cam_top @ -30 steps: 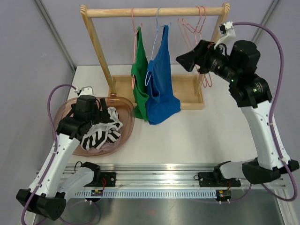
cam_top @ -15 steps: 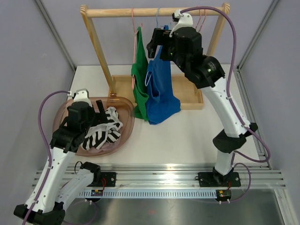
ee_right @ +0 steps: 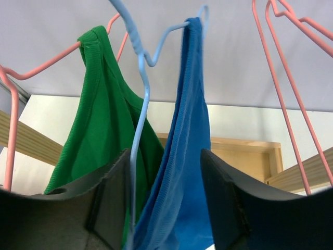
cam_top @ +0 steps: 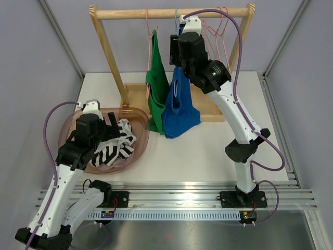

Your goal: Remove the tank top from the hanger

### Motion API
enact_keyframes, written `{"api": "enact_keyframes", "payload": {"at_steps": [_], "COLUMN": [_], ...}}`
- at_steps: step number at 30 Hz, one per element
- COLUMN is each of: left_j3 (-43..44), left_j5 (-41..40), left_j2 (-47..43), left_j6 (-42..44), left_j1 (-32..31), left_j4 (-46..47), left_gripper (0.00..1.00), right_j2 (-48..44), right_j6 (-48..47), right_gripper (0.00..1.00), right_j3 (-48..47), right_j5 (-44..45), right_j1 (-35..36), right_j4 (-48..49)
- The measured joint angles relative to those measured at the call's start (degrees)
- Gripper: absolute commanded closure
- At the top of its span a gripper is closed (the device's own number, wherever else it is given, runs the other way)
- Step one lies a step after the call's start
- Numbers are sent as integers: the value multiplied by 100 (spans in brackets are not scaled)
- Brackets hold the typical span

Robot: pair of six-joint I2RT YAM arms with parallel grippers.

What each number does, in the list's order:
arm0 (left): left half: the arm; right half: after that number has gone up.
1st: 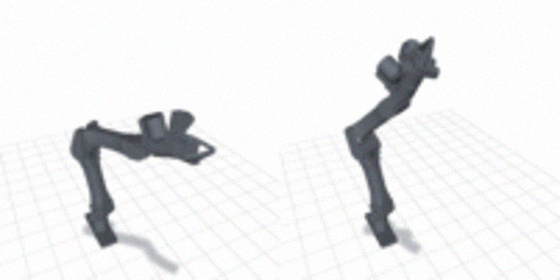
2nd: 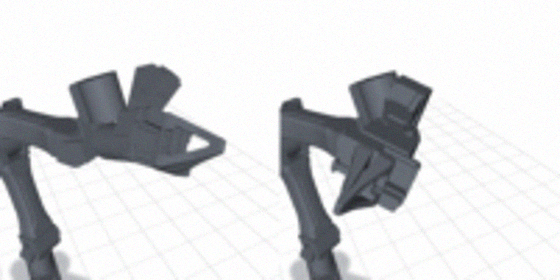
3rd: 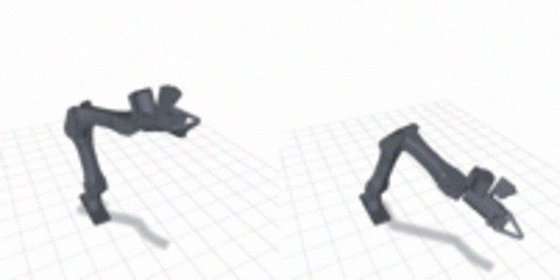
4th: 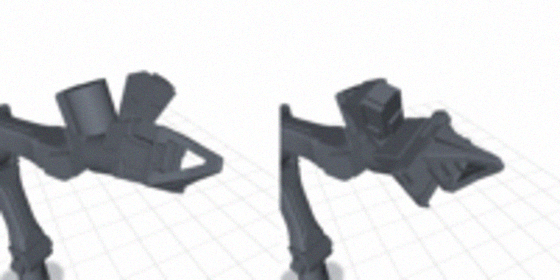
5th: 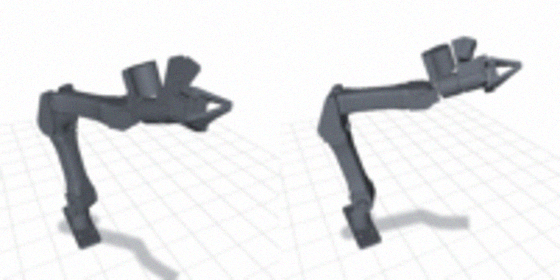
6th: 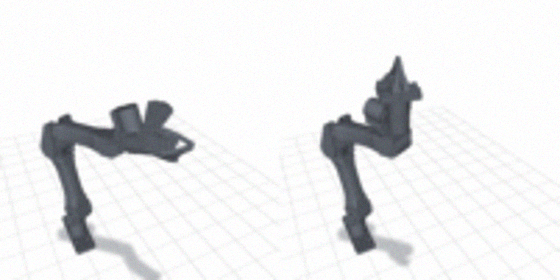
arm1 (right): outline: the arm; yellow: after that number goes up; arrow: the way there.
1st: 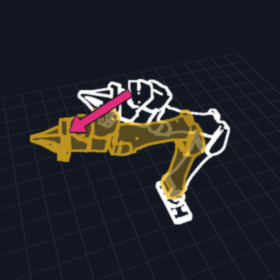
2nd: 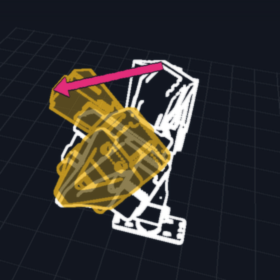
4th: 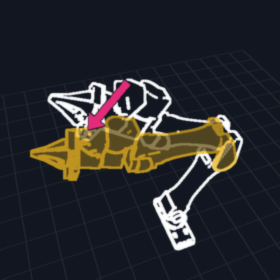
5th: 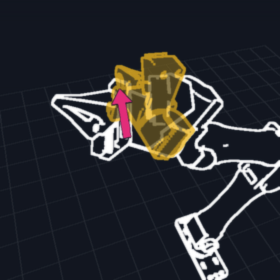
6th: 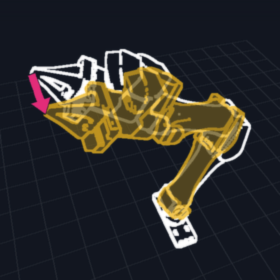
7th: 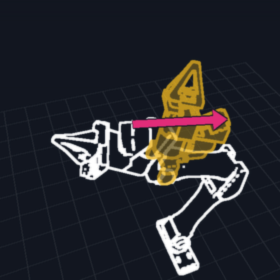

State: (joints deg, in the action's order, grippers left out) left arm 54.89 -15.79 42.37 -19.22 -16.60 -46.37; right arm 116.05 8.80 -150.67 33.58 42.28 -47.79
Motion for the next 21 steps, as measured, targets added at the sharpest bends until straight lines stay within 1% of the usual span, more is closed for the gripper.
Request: {"api": "enact_keyframes", "payload": {"at_steps": [2, 5, 7, 9, 12, 15, 16, 21], "left_j3": [-2, -4, -7, -17, -20, -20, -20, -20], "left_j5": [39, 76, 101, 107, 107, 107, 107, 107], "left_j2": [0, -2, -4, -22, -59, -70, -70, -66], "left_j6": [0, 0, 0, 0, 0, 2, 2, 4], "left_j1": [0, 0, 0, 0, 0, -7, -7, -28], "left_j4": [0, 4, 4, 13, 17, 20, 17, 20], "left_gripper": [1, 1, 1, 1, 1, 1, 1, 1], "right_j2": [-72, -201, -254, -264, -264, -264, -264, -278], "right_j6": [-63, -101, -68, 4, 74, 90, 105, 63], "right_gripper": [46, 51, 62, 75, 82, 97, 100, 100], "right_j3": [101, 282, 348, 352, 372, 374, 374, 367], "right_j5": [37, -22, -269, -531, -826, -999, -1029, -1078], "right_j1": [-4, -37, -164, -337, -579, -629, -627, -625], "right_j4": [63, 116, 120, 122, 120, 114, 111, 79]}}
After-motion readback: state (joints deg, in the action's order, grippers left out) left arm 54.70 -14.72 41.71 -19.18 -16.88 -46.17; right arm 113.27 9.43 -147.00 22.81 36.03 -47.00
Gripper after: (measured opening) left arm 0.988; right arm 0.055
